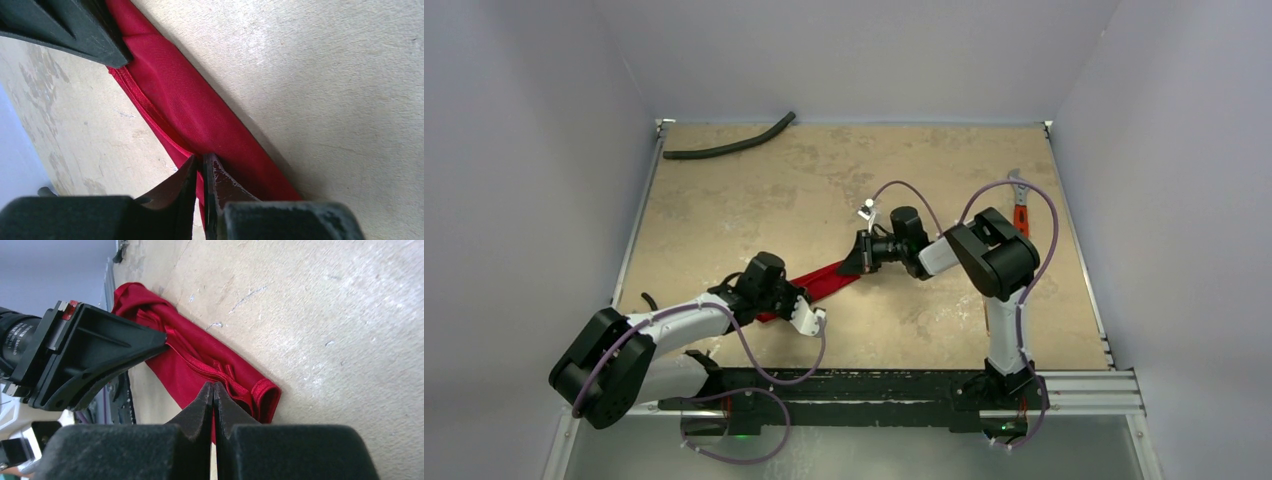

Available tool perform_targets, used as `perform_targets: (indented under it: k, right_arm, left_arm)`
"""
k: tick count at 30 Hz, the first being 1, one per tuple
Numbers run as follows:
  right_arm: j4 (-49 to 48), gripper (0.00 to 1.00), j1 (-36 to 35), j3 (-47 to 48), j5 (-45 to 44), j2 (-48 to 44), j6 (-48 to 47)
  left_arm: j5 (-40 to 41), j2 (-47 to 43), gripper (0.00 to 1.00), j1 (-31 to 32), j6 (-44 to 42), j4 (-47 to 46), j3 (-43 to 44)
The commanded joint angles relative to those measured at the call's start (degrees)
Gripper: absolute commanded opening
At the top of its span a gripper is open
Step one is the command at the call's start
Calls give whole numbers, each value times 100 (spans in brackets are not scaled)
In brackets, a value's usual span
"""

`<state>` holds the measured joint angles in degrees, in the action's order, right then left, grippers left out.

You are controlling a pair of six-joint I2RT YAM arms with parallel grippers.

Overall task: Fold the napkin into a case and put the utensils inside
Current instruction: Fold the 2/3-rectangle-folded napkin at the center of the board.

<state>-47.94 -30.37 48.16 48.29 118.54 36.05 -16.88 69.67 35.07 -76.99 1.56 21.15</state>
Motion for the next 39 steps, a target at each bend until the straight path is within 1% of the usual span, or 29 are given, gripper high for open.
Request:
perform_targets:
  k: [1,4,7,10,12,14,16,17,19,22,24,26,30,31,32,33,35,39]
  right_arm:
    - [512,4,-31,112,-654,-65,-378]
    - [656,4,-38,4,-989,-228,-459]
    - [839,4,-48,1,-1249,-360,-564]
    - [1019,3,-63,51,-1430,-420,-640]
    - [1109,3,-74,74,-1562,-476,-674]
    - [1188,3,-104,91,-1679,-526,-711]
    - [1278,3,-126,125,-1777,-574,-753]
    - [1305,3,-143,150,-1790,-591,-769]
    - [1390,3,-153,202,-1812,-605,-819]
    - [1456,3,-173,257,-1823,-627,-869]
    - [1490,3,-180,268,-1823,-641,-895]
    - [1525,3,-180,248,-1853,-673,-932]
    - [1595,2,-180,241,-1851,-700,-965]
    - [1602,2,-180,251,-1846,-701,-968]
    - [1616,2,-180,262,-1831,-693,-976]
    - [1628,2,-180,269,-1806,-680,-981]
    - [1624,3,-180,281,-1769,-666,-985]
    - [1621,3,-178,306,-1715,-671,-983]
  left_arm:
    - [173,86,16,-6,545,752,118]
    - [262,55,28,-8,1175,953,518]
    - [274,-63,34,-11,1898,1548,1145]
    - [119,-227,36,-74,2527,2351,1757]
    - [-5,-419,37,-204,2930,2794,2004]
    - [-118,-698,38,-447,3214,3085,2142]
    - [-316,-938,39,-679,3199,3421,2177]
    - [-401,-1052,39,-786,3077,3609,2139]
    - [-522,-1245,40,-971,2460,4059,1971]
    - [-507,-1502,40,-1207,840,4717,1477]
    - [-370,-1731,40,-1367,-251,4751,1016]
    - [-329,-1911,40,-1475,-875,4570,796]
    - [-335,-1807,40,-1521,-1449,4338,757]
    - [-330,-1763,52,-1543,-1559,4290,740]
    - [-345,-1748,60,-1590,-1688,4257,724]
    - [-382,-1786,62,-1620,-1748,4213,701]
    - [-434,-1949,62,-1658,-1826,4040,567]
    - [-442,-2507,62,-1669,-1800,3344,104]
